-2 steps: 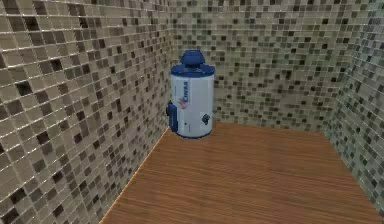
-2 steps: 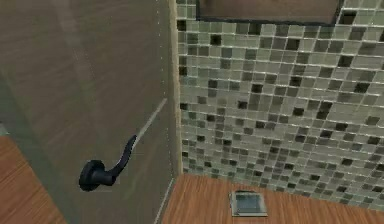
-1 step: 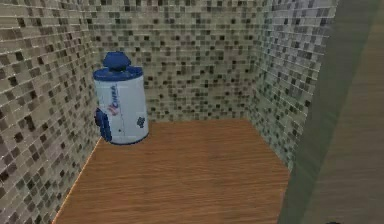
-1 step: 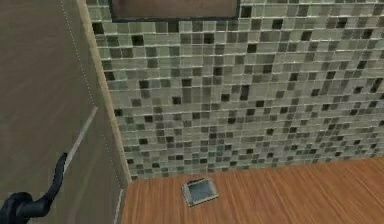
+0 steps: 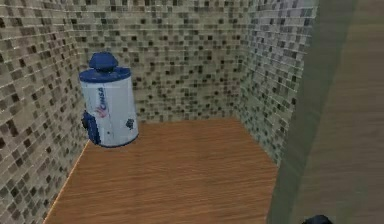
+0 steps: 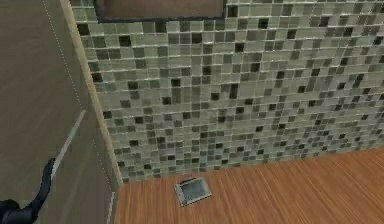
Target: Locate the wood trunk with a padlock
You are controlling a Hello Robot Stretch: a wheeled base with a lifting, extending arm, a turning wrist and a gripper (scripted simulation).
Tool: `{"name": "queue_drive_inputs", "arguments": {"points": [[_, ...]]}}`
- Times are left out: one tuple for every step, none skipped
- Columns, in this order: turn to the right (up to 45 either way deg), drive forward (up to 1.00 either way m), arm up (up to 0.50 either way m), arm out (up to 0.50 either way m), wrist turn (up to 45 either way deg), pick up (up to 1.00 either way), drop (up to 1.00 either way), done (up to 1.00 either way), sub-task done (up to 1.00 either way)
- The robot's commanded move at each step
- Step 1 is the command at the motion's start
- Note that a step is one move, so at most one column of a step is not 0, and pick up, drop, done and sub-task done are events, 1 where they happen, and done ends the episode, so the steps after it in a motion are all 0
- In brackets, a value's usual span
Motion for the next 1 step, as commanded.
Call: {"name": "queue_drive_inputs", "arguments": {"points": [[0.0, 0.55, 0.00, 0.00, 0.0, 0.00, 0.00, 0.00, 0.00]]}}
